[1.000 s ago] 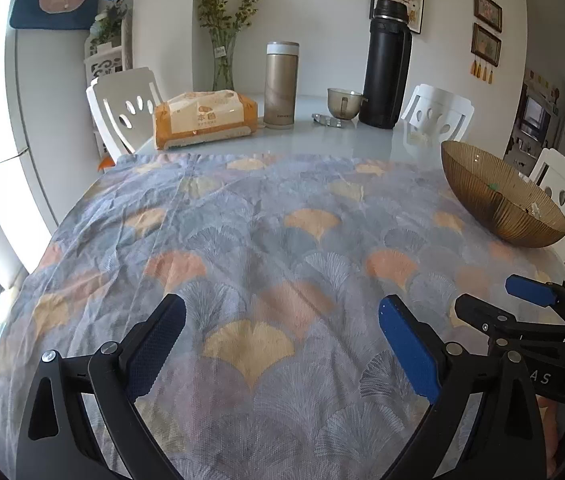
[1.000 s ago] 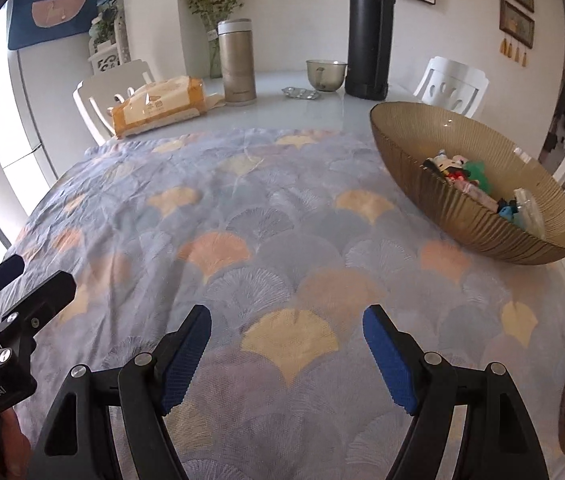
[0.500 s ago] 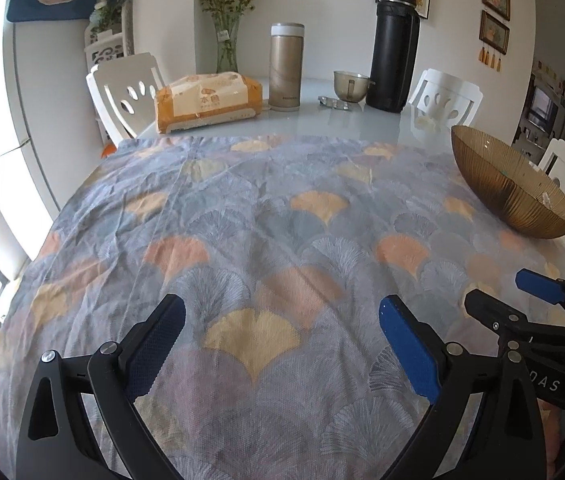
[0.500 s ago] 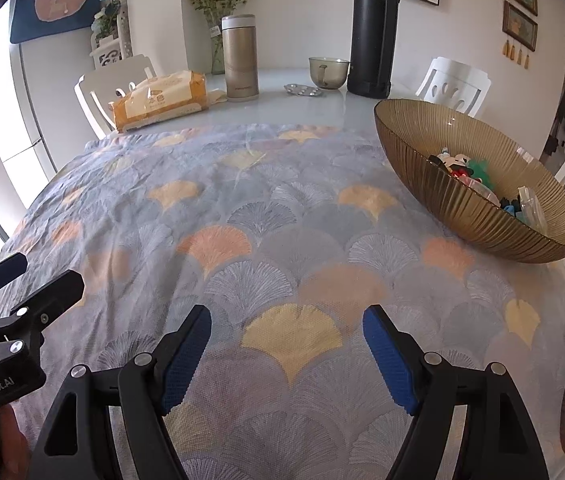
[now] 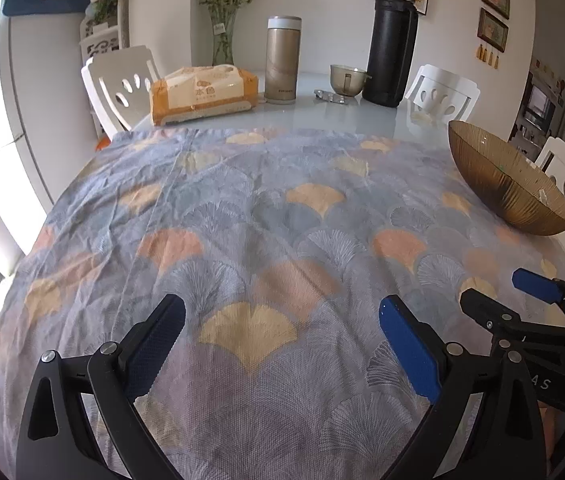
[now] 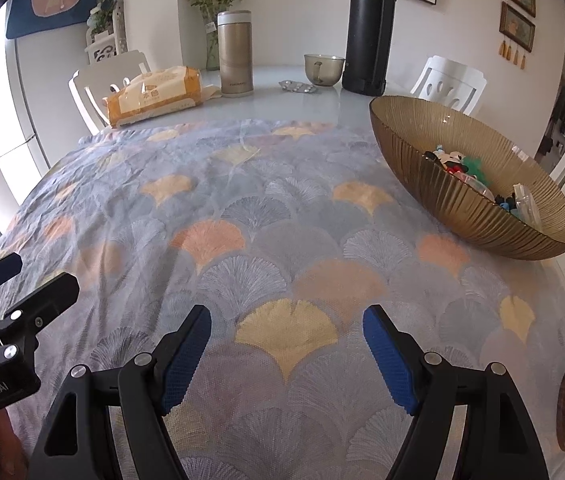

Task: Organize rigid objects

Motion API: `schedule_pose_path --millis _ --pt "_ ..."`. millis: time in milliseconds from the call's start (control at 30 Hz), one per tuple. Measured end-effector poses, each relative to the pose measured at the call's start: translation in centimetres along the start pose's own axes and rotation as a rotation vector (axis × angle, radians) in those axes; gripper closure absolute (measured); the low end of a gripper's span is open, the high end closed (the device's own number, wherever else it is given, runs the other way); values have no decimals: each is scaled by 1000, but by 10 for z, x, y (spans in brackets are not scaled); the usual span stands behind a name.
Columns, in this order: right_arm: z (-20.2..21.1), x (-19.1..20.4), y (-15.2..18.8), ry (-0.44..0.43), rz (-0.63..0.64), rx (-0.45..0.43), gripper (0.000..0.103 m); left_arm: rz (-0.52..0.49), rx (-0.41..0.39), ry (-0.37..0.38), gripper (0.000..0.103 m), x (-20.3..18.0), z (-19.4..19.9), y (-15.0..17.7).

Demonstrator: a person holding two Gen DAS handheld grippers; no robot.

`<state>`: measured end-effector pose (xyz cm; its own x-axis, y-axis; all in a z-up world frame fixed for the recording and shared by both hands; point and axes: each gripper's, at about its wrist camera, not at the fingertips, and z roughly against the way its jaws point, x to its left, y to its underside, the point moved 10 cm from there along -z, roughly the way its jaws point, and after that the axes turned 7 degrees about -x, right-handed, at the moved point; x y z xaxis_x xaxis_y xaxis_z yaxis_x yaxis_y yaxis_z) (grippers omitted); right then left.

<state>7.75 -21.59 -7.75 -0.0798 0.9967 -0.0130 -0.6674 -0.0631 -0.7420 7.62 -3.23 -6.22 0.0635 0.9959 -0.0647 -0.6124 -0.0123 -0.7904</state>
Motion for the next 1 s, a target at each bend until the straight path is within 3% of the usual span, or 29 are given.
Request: schedule_pose_path --millis 233,1000 --pt "-11 -2 7 1 -18 64 26 12 16 -20 5 4 -3 2" --pt "-13 -2 9 -29 -53 80 26 10 15 -40 5 7 -6 0"
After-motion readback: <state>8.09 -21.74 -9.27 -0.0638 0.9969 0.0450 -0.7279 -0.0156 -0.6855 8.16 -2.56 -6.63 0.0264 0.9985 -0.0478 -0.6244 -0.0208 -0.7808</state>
